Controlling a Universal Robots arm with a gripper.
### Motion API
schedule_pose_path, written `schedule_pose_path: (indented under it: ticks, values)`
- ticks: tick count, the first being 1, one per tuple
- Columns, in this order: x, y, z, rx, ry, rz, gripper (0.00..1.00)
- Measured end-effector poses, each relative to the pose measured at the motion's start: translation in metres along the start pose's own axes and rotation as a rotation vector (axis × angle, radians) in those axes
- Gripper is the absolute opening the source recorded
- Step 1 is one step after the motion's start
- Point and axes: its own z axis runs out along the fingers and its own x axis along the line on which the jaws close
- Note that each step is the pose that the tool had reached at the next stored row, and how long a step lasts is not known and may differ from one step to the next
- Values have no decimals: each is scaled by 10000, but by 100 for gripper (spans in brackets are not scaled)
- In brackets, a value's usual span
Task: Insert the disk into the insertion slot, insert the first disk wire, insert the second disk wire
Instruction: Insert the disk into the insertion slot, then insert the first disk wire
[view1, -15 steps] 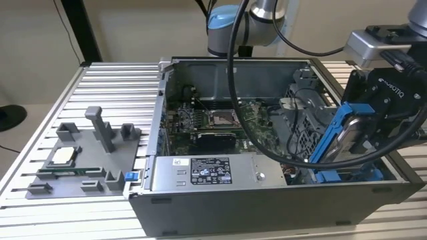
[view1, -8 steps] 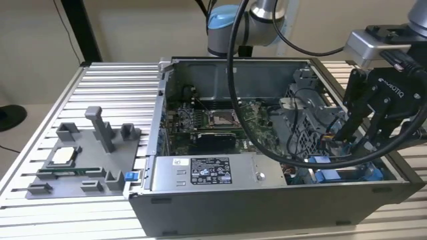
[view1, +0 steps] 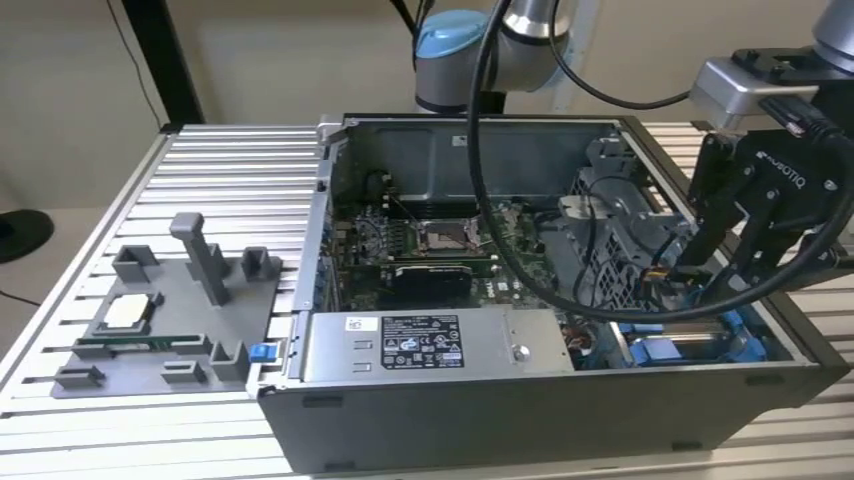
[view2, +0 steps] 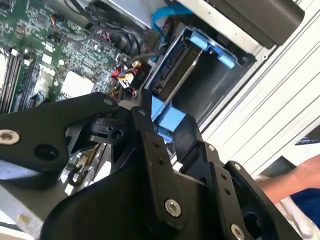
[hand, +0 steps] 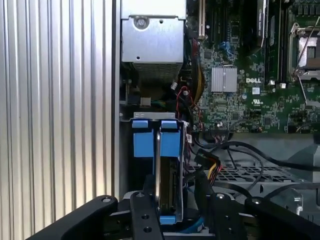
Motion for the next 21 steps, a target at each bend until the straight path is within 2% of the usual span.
schedule_pose_path:
  ticks: [3, 7, 8, 9, 10, 14, 16, 17, 21]
  values:
    - [-40, -91, 18, -1, -30, 0, 100]
    - [-51, -108, 25, -2, -44, 0, 100]
    - [-52, -111, 26, -6, -128, -6, 100]
    - [-52, -111, 27, -24, -258, -7, 100]
    - [-52, -112, 28, -78, -310, 1, 100]
    - [-54, -116, 38, -397, -322, 74, 100]
    - [-54, -126, 40, -692, -308, 91, 100]
    - [-54, -136, 41, -802, -302, 95, 100]
    - [-55, -148, 42, -833, -301, 97, 100]
